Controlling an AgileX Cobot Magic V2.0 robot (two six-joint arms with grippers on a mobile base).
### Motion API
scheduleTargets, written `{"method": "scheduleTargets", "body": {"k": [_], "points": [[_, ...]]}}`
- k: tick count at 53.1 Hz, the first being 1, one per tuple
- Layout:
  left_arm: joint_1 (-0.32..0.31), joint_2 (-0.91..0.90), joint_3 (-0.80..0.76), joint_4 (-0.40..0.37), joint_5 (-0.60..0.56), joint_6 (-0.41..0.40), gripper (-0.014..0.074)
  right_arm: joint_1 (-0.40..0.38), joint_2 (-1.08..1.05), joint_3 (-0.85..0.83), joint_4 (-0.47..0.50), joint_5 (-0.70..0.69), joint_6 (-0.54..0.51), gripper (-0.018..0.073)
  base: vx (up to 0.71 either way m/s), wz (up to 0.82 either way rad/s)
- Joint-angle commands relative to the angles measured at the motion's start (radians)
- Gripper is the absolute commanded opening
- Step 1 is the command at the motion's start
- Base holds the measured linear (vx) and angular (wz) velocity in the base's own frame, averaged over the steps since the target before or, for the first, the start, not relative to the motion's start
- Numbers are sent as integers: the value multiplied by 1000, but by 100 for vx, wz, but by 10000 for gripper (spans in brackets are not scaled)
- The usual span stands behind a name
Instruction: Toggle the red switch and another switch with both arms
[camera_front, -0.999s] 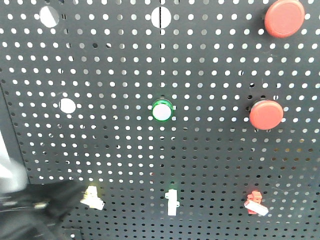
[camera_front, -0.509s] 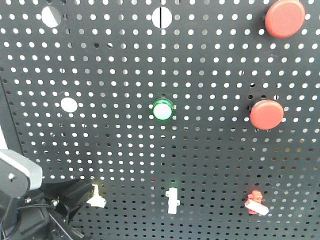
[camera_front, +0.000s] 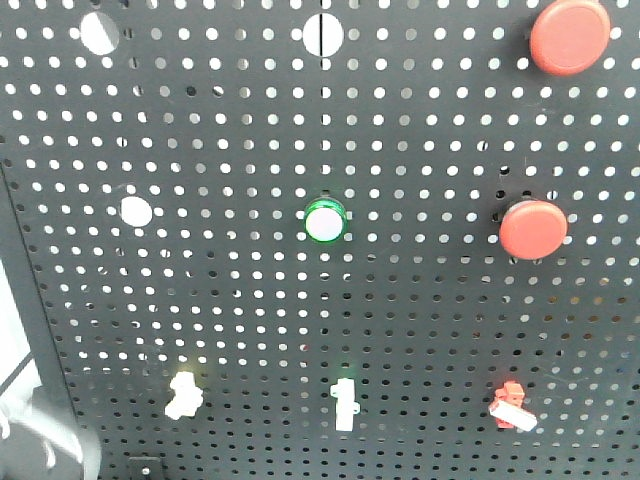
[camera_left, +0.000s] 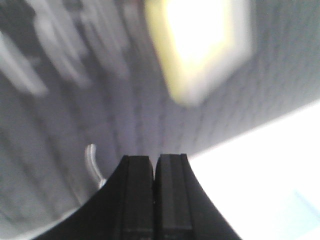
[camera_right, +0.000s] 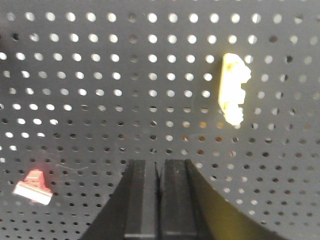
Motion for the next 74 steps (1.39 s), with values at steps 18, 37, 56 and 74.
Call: {"method": "scheduleTargets", "body": {"k": [18,37,56,74], "points": [[-4,-155,66,-20,-100,-3,3,-8,42,-31,240,-14,-57,-6,0,0],[-4,-480,126,-34,37,2,3,-8,214,-31,716,76,-557,-6,0,0],[-4,-540,126,37,102,8,3,76,523,7,1152,110,-960,-6,0,0],[-4,-540,126,51,114,8,3,234,556,36,1167,-130,-981,-6,0,0]]}}
